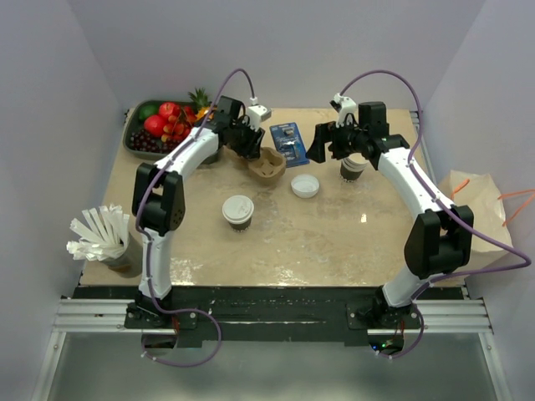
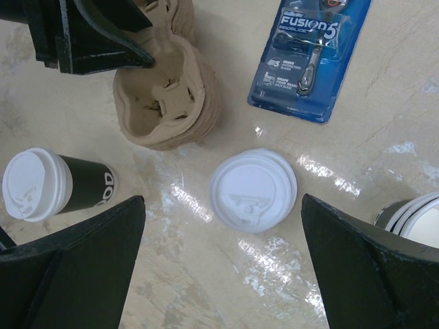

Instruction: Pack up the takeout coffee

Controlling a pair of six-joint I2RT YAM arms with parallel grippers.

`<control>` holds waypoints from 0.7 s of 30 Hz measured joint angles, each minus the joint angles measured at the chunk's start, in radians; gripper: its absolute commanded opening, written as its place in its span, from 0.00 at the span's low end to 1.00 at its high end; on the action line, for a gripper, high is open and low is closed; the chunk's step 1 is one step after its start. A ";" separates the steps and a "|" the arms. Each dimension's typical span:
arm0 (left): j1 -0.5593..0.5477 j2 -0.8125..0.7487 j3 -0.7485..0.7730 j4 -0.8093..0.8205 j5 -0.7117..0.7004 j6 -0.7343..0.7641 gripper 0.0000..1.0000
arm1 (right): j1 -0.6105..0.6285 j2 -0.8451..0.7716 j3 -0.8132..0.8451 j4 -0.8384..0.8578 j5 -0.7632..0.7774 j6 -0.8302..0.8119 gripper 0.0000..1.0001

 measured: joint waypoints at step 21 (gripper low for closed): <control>0.125 -0.116 -0.164 0.083 0.179 -0.082 0.28 | 0.000 0.000 -0.002 0.013 -0.023 0.018 0.99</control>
